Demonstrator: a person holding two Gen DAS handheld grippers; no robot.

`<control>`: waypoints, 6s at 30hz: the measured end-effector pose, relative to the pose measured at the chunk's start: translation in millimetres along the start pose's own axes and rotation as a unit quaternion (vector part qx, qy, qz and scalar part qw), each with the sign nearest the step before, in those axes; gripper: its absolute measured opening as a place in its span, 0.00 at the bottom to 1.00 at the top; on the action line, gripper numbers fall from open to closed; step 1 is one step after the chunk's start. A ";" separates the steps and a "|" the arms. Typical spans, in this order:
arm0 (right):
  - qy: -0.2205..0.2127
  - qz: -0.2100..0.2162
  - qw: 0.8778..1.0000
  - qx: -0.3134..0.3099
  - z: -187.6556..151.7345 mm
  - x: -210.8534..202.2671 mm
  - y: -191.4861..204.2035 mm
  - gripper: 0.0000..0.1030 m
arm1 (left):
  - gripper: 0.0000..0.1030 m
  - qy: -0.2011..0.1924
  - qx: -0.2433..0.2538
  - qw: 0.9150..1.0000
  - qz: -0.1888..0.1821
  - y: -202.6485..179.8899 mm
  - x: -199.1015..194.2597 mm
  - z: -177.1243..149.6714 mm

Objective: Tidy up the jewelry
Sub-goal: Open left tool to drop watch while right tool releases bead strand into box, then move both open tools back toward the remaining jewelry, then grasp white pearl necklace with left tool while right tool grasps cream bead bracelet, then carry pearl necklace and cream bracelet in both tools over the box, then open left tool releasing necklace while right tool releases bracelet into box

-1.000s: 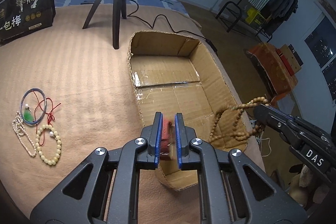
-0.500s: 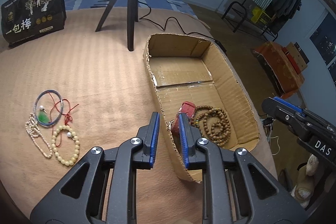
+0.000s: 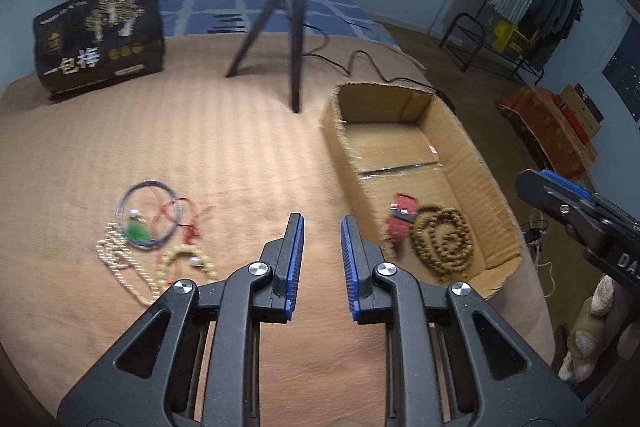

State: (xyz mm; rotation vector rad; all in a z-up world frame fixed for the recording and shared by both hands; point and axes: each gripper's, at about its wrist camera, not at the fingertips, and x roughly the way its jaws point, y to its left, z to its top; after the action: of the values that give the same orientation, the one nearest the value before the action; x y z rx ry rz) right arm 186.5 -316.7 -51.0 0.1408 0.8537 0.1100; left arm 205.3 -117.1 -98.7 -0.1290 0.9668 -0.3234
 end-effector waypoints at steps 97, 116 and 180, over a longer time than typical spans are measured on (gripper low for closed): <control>0.146 0.121 0.979 -0.070 -20.0 96.2 152.4 0.06 | 0.05 0.030 -0.121 0.991 0.040 176.3 -16.2 -20.2; 0.075 0.082 0.993 -0.042 10.5 40.8 78.5 0.06 | 0.05 -0.023 -0.054 0.998 -0.025 92.8 -54.4 0.9; 0.063 -0.024 0.996 0.050 34.3 68.0 -56.1 0.46 | 0.36 -0.002 0.031 0.998 -0.047 -41.6 55.3 59.8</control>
State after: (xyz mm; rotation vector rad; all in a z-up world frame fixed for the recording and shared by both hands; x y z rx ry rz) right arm 259.0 -364.3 -88.6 0.2090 0.9884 0.0310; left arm 274.8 -176.7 -98.0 -0.1189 0.9482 -0.4396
